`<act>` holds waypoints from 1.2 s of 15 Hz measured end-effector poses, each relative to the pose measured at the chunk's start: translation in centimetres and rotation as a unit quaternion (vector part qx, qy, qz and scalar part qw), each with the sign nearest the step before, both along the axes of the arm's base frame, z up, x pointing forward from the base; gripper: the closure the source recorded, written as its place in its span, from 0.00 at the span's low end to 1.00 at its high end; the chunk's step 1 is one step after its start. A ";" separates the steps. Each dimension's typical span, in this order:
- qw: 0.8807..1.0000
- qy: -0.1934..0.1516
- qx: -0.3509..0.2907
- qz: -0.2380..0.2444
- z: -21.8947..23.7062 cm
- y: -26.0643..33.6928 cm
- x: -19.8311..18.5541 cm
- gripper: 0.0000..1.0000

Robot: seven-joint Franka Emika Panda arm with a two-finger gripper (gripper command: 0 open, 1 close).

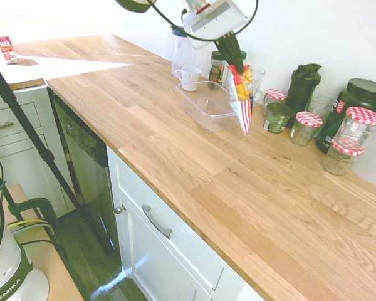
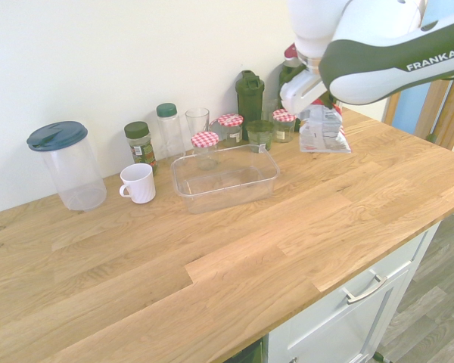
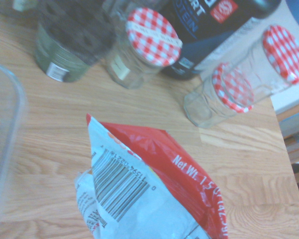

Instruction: Put the chip bag into the container

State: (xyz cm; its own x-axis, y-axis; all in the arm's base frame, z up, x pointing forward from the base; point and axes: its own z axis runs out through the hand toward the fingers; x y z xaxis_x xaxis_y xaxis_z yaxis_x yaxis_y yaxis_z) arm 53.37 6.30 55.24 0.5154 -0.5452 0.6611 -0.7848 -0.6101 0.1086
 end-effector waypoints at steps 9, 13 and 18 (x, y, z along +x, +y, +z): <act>0.999 0.031 -0.022 0.031 -1.0 14.4 7.0 1.00; 0.998 0.048 -0.022 0.034 -4.1 18.1 8.9 1.00; 0.997 0.063 -0.024 0.024 -6.8 18.1 10.6 1.00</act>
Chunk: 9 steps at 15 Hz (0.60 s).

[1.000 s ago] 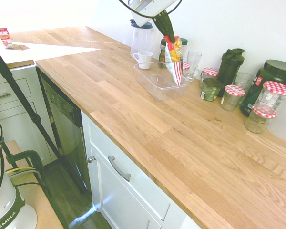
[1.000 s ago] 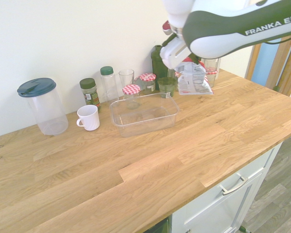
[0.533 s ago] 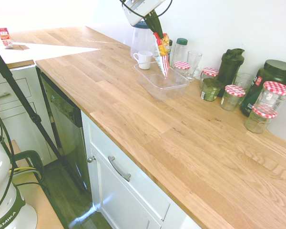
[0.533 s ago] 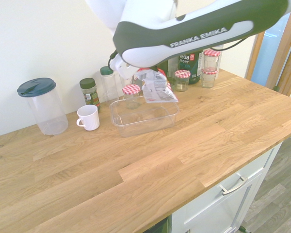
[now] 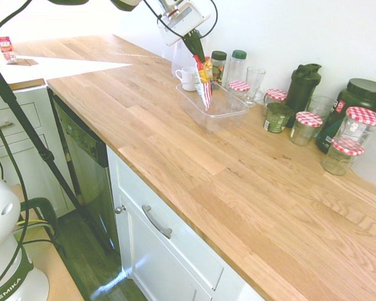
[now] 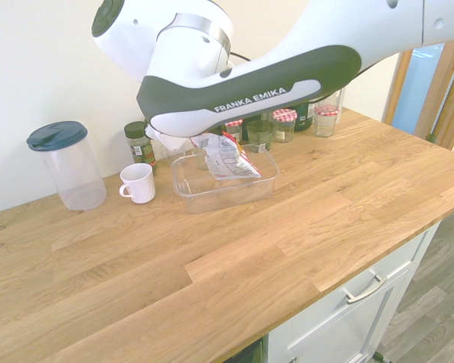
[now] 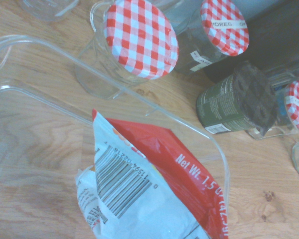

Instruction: Put the chip bag into the container

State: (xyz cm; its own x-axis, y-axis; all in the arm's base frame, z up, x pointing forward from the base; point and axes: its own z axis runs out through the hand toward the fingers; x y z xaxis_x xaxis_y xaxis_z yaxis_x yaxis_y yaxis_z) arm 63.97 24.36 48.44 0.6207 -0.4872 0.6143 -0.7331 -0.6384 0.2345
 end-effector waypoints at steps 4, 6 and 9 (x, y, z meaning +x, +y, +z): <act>1.000 0.010 0.004 -0.014 -2.5 0.5 0.3 0.00; 1.000 0.013 0.008 -0.022 -3.3 0.6 0.3 0.00; 0.999 0.018 0.014 -0.035 -3.9 0.2 0.2 0.00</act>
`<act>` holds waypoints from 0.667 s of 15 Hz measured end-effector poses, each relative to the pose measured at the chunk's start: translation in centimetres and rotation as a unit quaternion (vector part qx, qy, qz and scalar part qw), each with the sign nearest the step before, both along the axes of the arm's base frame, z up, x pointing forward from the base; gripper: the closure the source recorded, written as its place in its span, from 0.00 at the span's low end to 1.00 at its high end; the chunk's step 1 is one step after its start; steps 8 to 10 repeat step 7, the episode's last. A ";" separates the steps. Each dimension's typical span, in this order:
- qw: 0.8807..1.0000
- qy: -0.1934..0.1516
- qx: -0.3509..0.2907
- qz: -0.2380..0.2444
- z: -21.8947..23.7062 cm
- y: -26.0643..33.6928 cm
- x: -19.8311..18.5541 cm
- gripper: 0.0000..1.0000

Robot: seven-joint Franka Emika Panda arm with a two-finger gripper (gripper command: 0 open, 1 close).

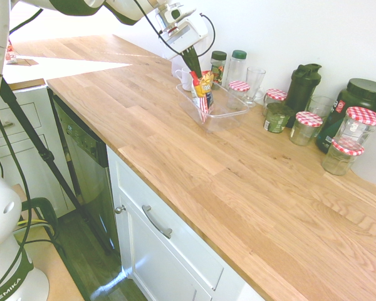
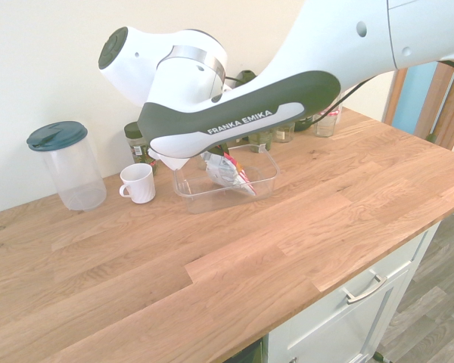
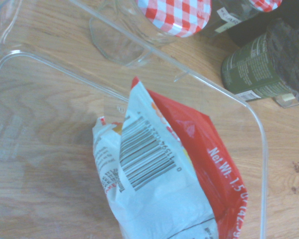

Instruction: Put the chip bag into the container

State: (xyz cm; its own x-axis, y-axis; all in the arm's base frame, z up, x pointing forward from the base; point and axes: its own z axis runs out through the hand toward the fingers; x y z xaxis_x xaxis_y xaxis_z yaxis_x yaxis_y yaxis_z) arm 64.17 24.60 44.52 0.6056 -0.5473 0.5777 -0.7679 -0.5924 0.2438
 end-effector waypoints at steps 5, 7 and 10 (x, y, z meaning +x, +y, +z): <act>1.000 -0.008 0.010 -0.014 -0.1 0.9 -1.3 0.00; 1.000 -0.020 0.019 -0.013 1.4 1.3 -2.3 0.00; 1.000 -0.020 0.019 -0.013 1.4 1.3 -2.3 0.00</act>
